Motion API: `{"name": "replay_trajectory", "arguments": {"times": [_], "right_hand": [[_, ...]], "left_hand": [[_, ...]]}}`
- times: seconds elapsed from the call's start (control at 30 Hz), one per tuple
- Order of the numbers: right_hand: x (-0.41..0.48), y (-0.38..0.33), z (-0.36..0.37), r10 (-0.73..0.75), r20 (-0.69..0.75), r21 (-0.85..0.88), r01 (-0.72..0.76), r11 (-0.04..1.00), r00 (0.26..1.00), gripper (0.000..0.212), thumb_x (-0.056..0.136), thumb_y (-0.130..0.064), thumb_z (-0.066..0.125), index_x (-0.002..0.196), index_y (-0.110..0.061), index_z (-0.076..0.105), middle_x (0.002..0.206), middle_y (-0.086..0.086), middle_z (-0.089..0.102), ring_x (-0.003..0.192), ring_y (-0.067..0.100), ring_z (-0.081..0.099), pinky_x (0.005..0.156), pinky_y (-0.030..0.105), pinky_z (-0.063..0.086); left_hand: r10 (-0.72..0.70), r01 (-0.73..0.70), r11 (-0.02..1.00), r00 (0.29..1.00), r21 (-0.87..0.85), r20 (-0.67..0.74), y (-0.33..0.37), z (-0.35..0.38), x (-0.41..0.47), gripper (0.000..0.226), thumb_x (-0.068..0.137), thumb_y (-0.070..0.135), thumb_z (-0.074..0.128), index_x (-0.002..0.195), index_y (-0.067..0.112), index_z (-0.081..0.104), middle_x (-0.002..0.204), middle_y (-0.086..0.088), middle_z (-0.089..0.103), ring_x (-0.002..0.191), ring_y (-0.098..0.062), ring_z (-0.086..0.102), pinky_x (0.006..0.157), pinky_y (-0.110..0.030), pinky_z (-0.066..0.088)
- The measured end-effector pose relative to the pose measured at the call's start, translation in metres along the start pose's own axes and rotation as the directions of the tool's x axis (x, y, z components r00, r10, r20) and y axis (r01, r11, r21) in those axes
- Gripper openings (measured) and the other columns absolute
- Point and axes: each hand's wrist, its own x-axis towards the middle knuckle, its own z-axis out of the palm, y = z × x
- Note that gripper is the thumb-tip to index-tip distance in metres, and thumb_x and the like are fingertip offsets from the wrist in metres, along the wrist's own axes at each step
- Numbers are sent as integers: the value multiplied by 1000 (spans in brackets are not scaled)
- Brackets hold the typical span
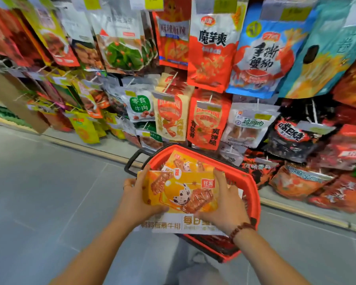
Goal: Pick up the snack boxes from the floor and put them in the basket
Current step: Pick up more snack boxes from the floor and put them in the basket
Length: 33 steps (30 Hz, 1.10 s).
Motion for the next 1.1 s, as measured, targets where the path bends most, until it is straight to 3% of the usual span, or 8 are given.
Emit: {"name": "replay_trajectory", "arguments": {"times": [0.23, 0.43, 0.57, 0.67, 0.73, 0.83, 0.93, 1.1], "right_hand": [[65, 39, 38, 86, -78, 71, -80, 994, 993, 93, 59, -41, 84, 126, -48, 20, 112, 0, 36, 96, 25, 58, 77, 32, 51], [94, 57, 107, 201, -163, 114, -184, 976, 966, 63, 68, -54, 74, 113, -32, 36, 129, 1, 39, 99, 26, 58, 68, 30, 42], [106, 57, 147, 287, -267, 213, -234, 948, 920, 60, 63, -63, 68, 97, -25, 38, 107, 7, 47, 90, 28, 52, 65, 33, 44], [111, 54, 170, 363, -292, 272, -287, 919, 885, 61, 56, -72, 61, 89, -26, 40, 99, 1, 43, 81, 18, 44, 65, 30, 38], [114, 54, 183, 376, -301, 289, -292, 912, 877, 64, 59, -67, 65, 106, -28, 49, 105, 0, 42, 86, 12, 41, 72, 26, 38], [117, 54, 202, 406, -222, 279, -341, 898, 887, 76, 68, -54, 73, 135, -36, 41, 113, 2, 37, 95, 13, 41, 82, 23, 38], [122, 54, 225, 451, -181, 289, -391, 874, 874, 81, 69, -49, 75, 139, -37, 36, 126, 5, 34, 115, 19, 40, 90, 21, 35], [126, 68, 249, 522, -131, 305, -467, 830, 843, 84, 69, -48, 76, 140, -41, 32, 142, 8, 29, 135, 25, 29, 106, 33, 33]], "left_hand": [[26, -15, 984, 998, -178, 62, -31, 49, 84, 78, 46, 69, 73, 112, 48, 37, 117, 0, 40, 105, -11, 47, 91, -33, 48], [23, 12, 977, 987, -211, 161, -96, 81, 151, 57, 62, 73, 65, 104, 40, 46, 114, -9, 53, 108, -29, 55, 85, -46, 52], [85, -65, 988, 986, -142, 143, -122, 93, 174, 26, 79, 31, 71, 93, 24, 50, 109, -11, 45, 110, -18, 42, 78, -1, 38], [158, -136, 982, 971, -131, 181, -139, 97, 184, 35, 78, 25, 73, 108, 32, 56, 118, -7, 42, 108, 4, 37, 77, 6, 30], [211, -188, 974, 956, -122, 206, -153, 100, 193, 44, 77, 29, 74, 117, 36, 56, 121, -5, 43, 102, 24, 29, 81, 8, 23], [193, -163, 977, 950, -137, 245, -174, 105, 203, 54, 77, 22, 74, 123, 39, 52, 120, -1, 38, 105, 10, 35, 91, 4, 26], [156, -129, 986, 941, -110, 299, -198, 113, 206, 58, 76, 16, 74, 126, 34, 50, 121, 0, 33, 114, -7, 35, 87, 8, 25], [197, -176, 980, 918, -90, 343, -216, 126, 210, 66, 73, 16, 78, 131, 27, 49, 127, -2, 33, 114, -1, 31, 96, 1, 21]]}}
